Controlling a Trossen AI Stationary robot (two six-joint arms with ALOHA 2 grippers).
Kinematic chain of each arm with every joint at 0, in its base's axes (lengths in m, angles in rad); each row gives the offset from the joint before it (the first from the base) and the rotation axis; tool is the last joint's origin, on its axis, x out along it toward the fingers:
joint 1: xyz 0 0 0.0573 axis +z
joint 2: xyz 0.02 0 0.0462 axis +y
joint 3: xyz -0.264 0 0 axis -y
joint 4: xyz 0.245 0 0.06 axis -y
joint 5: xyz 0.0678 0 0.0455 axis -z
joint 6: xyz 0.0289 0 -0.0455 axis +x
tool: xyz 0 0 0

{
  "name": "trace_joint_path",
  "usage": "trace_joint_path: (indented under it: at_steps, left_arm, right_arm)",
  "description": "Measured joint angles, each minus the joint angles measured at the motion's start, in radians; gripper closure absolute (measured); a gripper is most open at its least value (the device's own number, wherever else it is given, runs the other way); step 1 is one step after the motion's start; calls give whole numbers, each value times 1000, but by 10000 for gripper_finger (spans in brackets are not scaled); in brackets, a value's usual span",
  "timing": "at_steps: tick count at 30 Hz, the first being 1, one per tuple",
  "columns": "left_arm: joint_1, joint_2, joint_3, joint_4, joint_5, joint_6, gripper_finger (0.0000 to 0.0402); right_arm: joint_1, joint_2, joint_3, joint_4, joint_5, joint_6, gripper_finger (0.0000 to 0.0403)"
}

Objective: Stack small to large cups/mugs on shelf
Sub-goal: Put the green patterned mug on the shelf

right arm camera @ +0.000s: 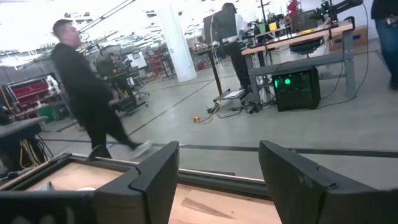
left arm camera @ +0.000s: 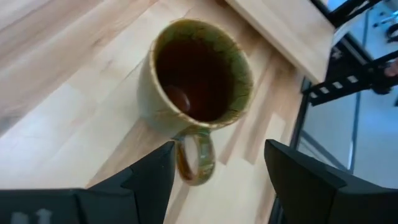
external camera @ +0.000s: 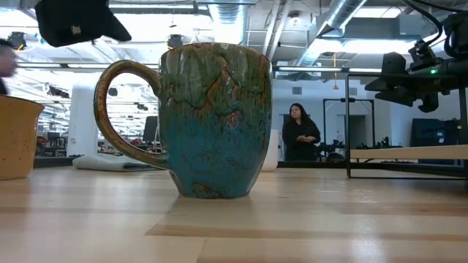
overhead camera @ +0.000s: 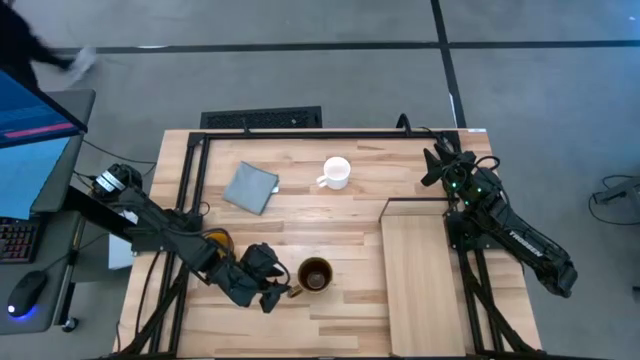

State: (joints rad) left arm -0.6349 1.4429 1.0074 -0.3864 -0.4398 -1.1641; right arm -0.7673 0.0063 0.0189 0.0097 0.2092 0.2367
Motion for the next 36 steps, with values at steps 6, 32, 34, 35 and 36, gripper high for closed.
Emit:
trace_joint_path:
  at_steps: [6,32,34,35,36]
  left_arm:
    - [0,13,0,3,16,13,165]
    - [7,99,0,-42,40,40,165]
    - [7,99,0,-25,39,40,165]
    - [9,99,0,-16,38,41,165]
    - [11,99,0,-2,36,42,165]
  right_arm:
    - [0,0,0,0,0,0,159]
    - [0,8,0,0,0,0,159]
    - [0,8,0,0,0,0,159]
    - [0,8,0,0,0,0,159]
    - [0,8,0,0,0,0,159]
